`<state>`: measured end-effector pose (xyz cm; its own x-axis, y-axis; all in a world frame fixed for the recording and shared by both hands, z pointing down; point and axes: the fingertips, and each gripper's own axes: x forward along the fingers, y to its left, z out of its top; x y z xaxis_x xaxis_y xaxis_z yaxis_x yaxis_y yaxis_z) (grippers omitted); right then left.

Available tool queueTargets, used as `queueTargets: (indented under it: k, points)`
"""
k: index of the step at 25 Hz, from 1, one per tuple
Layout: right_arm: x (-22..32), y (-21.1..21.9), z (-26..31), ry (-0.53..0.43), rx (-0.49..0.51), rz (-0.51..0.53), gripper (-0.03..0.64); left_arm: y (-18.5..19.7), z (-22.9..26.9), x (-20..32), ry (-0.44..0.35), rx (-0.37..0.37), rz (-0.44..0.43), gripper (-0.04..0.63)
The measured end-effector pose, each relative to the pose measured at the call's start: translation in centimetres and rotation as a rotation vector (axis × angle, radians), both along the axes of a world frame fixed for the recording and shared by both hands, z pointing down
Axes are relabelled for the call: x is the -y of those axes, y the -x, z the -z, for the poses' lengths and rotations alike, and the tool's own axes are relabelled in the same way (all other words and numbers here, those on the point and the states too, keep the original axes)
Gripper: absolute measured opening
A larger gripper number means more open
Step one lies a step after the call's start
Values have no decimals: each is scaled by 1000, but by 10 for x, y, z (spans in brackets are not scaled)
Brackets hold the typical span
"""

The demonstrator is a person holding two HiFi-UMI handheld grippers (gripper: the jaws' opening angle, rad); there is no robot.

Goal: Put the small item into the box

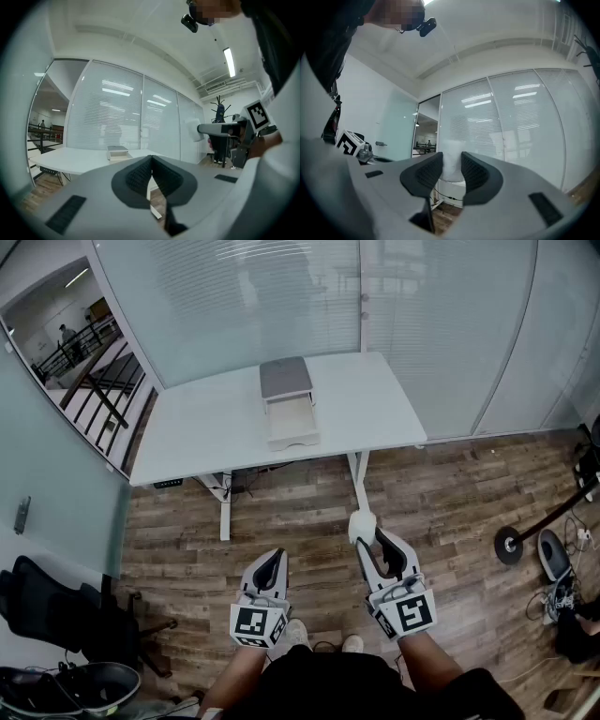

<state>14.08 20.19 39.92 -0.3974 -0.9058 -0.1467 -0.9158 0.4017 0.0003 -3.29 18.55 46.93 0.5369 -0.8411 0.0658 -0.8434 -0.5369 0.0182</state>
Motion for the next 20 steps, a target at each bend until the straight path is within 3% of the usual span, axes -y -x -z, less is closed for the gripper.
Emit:
queueTargets:
  k: [20]
  points:
    - [28,48,9,-41,-12,-21,140,46,-1,26,8,-8,-28,12]
